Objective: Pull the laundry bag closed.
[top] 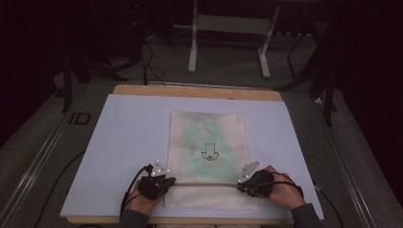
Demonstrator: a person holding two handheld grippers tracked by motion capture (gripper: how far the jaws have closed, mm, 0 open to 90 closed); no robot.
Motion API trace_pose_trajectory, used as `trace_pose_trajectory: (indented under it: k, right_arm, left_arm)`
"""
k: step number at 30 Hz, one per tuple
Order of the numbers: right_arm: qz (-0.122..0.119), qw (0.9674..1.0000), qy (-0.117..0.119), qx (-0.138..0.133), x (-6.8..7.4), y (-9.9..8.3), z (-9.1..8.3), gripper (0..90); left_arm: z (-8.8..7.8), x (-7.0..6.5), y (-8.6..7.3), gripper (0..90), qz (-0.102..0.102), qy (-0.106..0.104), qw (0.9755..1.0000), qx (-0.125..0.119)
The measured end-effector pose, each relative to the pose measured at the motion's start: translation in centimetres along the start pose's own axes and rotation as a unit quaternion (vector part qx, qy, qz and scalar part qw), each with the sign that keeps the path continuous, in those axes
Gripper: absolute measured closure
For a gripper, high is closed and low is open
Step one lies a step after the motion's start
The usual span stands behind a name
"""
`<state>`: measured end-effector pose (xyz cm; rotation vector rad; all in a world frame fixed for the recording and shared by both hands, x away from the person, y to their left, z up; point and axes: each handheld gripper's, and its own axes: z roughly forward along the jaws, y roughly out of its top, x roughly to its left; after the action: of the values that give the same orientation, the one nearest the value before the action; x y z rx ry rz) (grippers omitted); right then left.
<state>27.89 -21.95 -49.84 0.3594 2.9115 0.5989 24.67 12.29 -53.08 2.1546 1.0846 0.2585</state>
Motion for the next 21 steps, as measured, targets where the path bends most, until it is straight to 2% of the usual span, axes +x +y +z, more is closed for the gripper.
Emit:
trace_pose_trajectory:
  k: [10, 13, 14, 21]
  right_arm:
    - [0.006, 0.9999, 0.005, -0.009, -0.13, -0.38, -0.19, 82.3]
    - [0.009, 1.0000, 0.000, -0.001, -0.16, -0.65, -0.24, 82.3]
    - [0.012, 0.9999, 0.003, -0.009, -0.19, -0.80, -0.33, 82.3]
    - [0.014, 0.9998, 0.001, -0.013, -0.23, -1.15, -0.62, 82.2]
  left_arm:
    - [-0.01, -0.01, -0.01, 89.4, 0.000, 0.000, 1.0000, 0.000]
    - [-0.02, -0.01, -0.01, 89.4, 0.000, 0.000, 1.0000, 0.000]
    - [-0.02, -0.01, -0.01, 89.4, 0.000, 0.000, 1.0000, 0.001]
    - [-0.02, -0.02, 0.01, 89.4, 0.000, 0.000, 1.0000, 0.001]
